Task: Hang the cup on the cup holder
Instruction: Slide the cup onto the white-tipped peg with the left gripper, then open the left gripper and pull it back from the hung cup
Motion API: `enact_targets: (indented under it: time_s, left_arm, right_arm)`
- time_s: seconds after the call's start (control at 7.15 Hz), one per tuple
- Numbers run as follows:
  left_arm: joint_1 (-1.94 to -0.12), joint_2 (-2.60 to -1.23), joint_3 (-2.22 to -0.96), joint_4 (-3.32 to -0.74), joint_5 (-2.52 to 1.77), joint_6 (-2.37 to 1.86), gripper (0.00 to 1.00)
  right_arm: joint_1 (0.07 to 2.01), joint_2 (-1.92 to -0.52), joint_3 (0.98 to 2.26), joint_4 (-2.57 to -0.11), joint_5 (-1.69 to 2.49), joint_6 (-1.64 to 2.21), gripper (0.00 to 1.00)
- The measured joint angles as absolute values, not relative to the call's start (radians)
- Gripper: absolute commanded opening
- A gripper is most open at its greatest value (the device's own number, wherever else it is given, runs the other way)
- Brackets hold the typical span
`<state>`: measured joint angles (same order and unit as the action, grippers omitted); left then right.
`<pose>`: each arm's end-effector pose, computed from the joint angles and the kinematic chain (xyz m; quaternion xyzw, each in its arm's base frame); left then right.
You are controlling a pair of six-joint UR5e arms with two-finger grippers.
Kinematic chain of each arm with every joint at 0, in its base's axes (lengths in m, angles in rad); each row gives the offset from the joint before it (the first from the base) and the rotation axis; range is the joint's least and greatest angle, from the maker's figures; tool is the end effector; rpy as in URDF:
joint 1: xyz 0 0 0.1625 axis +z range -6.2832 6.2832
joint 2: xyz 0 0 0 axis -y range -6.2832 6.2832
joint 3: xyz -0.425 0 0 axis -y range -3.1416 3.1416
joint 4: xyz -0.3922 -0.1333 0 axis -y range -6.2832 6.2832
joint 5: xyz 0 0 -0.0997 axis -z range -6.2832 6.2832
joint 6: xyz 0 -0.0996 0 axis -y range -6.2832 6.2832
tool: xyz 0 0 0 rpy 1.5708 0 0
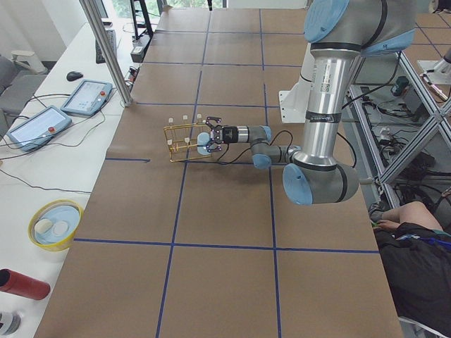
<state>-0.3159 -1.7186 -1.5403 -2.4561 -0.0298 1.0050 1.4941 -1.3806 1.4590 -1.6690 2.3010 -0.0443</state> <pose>0.4108 -0.3792 0.4545 0.4183 -0.5631 0.4263 0.5712 0.0230 -0.5730 0.6253 -0.0150 -0.3568 -0.0529 0.9325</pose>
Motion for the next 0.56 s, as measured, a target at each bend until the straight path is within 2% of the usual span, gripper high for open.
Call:
enact_targets:
  time_s: [0.56]
  left_arm:
    - [-0.318, -1.549, -1.685, -2.469, -0.024, 0.595, 1.00]
  right_arm:
    - [1.494, -1.381, 1.459, -1.669, 2.301, -0.044, 1.00]
